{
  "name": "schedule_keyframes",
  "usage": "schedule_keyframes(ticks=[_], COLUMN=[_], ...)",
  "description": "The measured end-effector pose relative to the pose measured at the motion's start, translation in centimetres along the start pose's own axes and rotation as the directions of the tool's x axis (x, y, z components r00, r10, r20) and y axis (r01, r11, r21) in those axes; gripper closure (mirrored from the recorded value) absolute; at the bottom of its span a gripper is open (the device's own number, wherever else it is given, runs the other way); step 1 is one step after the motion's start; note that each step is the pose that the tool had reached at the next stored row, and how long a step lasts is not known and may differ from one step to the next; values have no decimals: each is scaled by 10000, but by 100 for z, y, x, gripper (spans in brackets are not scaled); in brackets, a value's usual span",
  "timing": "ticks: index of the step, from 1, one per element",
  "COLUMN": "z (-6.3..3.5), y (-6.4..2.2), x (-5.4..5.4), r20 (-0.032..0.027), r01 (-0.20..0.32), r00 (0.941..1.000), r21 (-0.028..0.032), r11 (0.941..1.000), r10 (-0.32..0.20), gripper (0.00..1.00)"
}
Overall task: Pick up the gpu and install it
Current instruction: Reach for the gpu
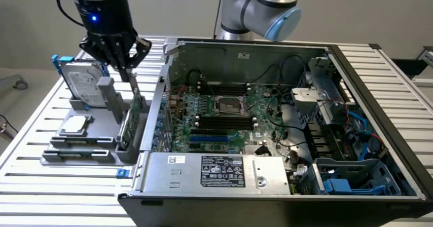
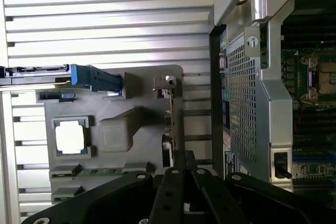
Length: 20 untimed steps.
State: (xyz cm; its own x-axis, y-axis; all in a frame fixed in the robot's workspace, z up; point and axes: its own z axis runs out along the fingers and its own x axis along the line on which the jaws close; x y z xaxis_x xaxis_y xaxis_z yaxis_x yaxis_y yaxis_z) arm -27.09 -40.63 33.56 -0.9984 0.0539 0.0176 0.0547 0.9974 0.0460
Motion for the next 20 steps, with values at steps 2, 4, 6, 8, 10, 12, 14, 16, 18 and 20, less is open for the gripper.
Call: schedule_keyframes(ticks=[2, 4, 6, 8, 10, 12, 14, 16, 18, 20], z=[28, 42, 45, 44, 43, 41, 40, 40, 40, 40], y=[-16, -38, -63, -93, -124, -154, -182, -192, -192, -193], x=[18, 24, 33, 49, 67, 80, 85, 89, 89, 89], r20=[-41, -103, -115, -119, -120, -123, -126, -109, -108, -108], r01=[19, 33, 57, 90, 128, 187, 287, 350, 351, 353], r00=[10000, 9999, 9999, 9999, 9998, 9997, 9995, 9993, 9993, 9993], r21=[3, 5, 6, 8, 8, 9, 9, 10, 10, 10], r11=[10000, 10000, 10000, 10000, 9999, 9998, 9996, 9994, 9994, 9994], r10=[-19, -33, -57, -90, -128, -187, -287, -350, -351, -353], gripper=[89, 89, 89, 89, 89, 89, 89, 89, 89, 89])
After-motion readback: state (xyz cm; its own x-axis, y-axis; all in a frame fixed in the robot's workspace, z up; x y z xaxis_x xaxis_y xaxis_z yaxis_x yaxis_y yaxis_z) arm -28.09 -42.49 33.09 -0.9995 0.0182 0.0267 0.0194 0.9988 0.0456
